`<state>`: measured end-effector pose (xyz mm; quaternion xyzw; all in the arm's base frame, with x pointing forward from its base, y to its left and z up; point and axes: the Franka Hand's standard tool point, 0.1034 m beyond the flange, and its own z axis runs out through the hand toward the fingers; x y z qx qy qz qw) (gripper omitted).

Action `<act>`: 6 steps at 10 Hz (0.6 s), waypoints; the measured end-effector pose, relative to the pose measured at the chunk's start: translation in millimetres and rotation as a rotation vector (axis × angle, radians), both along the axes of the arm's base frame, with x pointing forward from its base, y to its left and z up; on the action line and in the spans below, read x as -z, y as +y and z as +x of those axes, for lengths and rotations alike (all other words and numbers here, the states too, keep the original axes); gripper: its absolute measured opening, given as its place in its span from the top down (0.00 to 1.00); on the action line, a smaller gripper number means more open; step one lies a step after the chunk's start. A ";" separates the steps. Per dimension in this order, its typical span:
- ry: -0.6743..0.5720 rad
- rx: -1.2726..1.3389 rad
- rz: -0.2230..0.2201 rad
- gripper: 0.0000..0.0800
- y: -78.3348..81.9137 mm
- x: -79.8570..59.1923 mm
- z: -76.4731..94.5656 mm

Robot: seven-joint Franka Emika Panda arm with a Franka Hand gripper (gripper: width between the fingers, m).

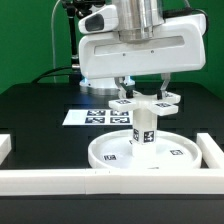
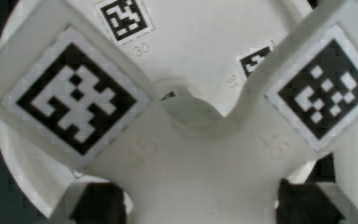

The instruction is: Assemble round table

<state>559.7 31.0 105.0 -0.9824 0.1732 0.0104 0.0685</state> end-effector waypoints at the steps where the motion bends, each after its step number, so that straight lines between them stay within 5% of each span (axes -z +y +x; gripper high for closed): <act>1: 0.004 0.167 0.017 0.47 -0.3 -0.1 0.0; 6: 0.011 0.540 0.038 0.48 5.7 -0.3 3.3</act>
Offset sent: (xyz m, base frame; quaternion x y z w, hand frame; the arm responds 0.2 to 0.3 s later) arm -0.0066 0.0039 -0.0043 0.0054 0.0362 0.3228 0.9458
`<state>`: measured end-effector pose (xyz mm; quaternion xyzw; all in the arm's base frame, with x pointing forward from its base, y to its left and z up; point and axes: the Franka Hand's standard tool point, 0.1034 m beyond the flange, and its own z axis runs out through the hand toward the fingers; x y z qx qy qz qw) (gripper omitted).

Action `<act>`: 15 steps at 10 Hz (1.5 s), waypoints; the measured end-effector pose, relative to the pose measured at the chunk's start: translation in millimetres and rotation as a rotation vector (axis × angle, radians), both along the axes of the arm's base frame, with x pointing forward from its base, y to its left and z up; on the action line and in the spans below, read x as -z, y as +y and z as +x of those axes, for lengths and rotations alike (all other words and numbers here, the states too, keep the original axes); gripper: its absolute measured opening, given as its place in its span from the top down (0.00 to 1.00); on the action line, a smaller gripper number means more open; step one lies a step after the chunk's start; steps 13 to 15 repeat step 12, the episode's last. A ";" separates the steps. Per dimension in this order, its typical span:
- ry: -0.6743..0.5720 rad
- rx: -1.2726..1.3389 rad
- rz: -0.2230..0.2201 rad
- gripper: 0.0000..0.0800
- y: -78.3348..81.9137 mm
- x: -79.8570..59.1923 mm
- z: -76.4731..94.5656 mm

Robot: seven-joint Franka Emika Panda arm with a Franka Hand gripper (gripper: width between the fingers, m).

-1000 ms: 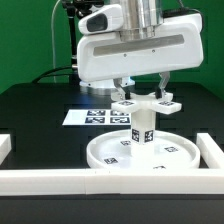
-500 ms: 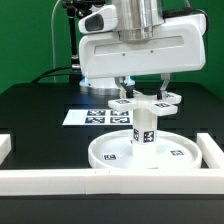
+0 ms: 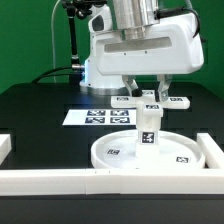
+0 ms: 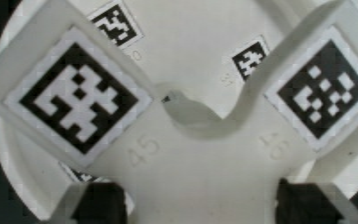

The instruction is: Assemble round table

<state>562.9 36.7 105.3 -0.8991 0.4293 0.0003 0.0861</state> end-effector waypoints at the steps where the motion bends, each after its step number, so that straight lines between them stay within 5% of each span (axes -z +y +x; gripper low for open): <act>1: 0.000 -0.004 0.000 0.40 0.3 0.4 -0.2; 2: 0.002 -0.015 0.000 0.26 0.9 -1.1 -0.4; 6: -0.001 -0.054 0.020 0.19 2.9 -35.7 0.0; 15: 0.002 -0.055 0.018 0.19 3.4 -32.3 -0.8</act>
Offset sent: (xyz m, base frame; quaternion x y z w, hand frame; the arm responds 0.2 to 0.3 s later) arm -0.0072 -0.0027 0.0309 -0.0189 -0.0147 -0.0351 0.9991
